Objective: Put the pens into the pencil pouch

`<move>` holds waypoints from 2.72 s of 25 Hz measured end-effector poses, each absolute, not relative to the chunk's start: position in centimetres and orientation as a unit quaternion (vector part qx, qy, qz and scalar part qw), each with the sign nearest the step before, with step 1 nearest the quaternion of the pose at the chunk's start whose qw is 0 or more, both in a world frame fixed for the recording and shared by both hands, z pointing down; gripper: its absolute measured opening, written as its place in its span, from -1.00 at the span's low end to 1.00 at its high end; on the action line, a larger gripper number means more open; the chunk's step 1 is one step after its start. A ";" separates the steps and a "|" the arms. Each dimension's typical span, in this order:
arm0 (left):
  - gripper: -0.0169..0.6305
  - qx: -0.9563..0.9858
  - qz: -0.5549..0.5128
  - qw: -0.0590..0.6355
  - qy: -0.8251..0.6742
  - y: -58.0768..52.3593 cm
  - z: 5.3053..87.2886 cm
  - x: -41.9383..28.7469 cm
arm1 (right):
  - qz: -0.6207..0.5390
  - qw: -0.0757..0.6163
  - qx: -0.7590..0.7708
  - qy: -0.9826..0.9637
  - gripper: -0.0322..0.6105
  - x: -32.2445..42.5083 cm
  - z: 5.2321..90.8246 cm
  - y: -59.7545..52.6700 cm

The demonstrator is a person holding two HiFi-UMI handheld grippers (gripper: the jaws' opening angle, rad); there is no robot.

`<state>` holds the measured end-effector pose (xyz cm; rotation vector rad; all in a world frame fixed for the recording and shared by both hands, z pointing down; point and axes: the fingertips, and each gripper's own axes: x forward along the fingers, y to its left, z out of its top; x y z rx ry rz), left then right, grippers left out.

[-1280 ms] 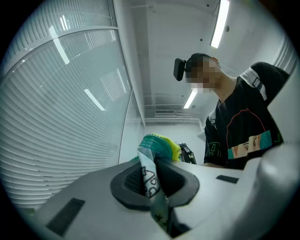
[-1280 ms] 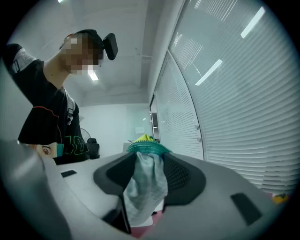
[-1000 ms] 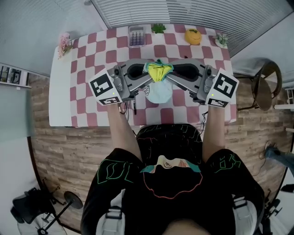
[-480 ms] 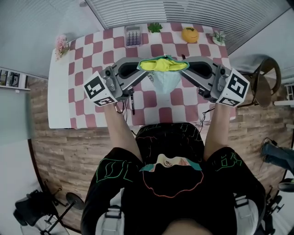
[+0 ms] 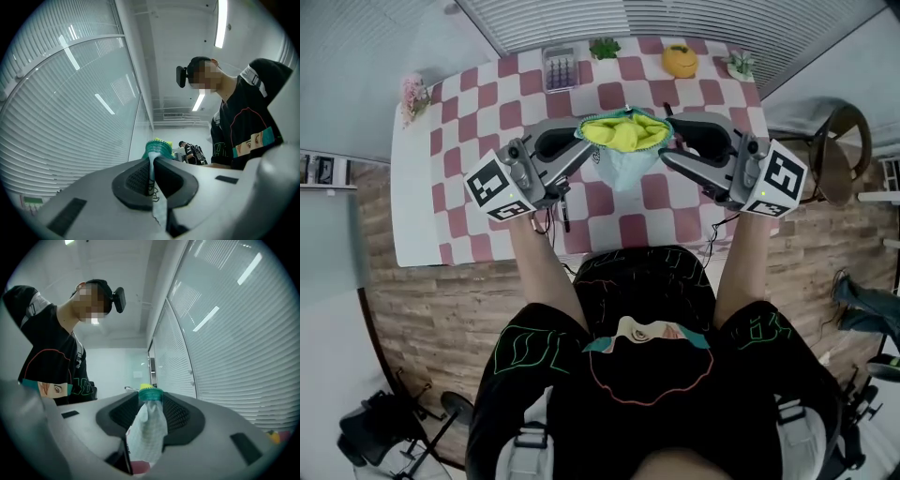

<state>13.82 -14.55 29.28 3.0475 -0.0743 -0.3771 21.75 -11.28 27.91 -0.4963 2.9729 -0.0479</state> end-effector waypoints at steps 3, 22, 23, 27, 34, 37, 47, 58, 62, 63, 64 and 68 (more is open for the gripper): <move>-0.95 0.992 -0.120 0.040 -0.025 -14.8 29.6 13.5 | -0.022 0.083 -0.180 0.980 -0.41 22.4 27.6 -11.9; -0.95 0.990 -0.108 0.095 -0.004 -15.9 32.8 12.8 | -0.089 0.058 -0.542 0.833 -0.42 31.1 31.3 -21.1; -0.95 0.989 -0.109 0.097 -0.005 -16.0 32.9 12.8 | -0.095 0.038 -0.551 0.828 -0.42 31.3 32.0 -21.7; -0.95 0.989 -0.111 0.094 -0.008 -16.6 32.9 12.7 | -0.128 -0.018 -0.569 0.812 -0.42 31.8 34.6 -23.8; -0.95 0.988 -0.116 0.100 -0.012 -16.5 33.0 12.4 | -0.202 -0.140 -0.558 0.793 -0.42 31.7 39.3 -26.5; -0.95 0.987 -0.121 0.100 -0.015 -16.8 33.0 12.0 | -0.230 -0.188 -0.543 0.785 -0.42 31.1 41.7 -27.6; -0.95 0.987 -0.124 0.103 -0.024 -16.5 33.6 9.9 | -0.335 -0.365 -0.455 0.740 -0.43 30.9 52.0 -29.3; -0.95 0.984 -0.120 0.118 -0.064 -16.1 35.7 5.8 | -0.411 -0.462 -0.412 0.669 -0.46 31.2 58.4 -30.0; -0.95 0.982 -0.122 0.121 -0.073 -16.1 35.8 5.2 | -0.435 -0.497 -0.402 0.635 -0.65 31.7 60.2 -29.4; -0.95 0.982 -0.122 0.122 -0.075 -16.1 35.8 5.1 | -0.434 -0.502 -0.407 0.627 -0.67 32.0 60.3 -29.4; -0.95 0.982 -0.122 0.122 -0.078 -16.1 35.7 5.0 | -0.432 -0.506 -0.411 0.623 -0.68 32.2 60.3 -29.5; -0.95 0.982 -0.119 0.121 -0.088 -15.9 35.5 4.8 | -0.425 -0.503 -0.419 0.624 -0.70 33.2 59.8 -29.7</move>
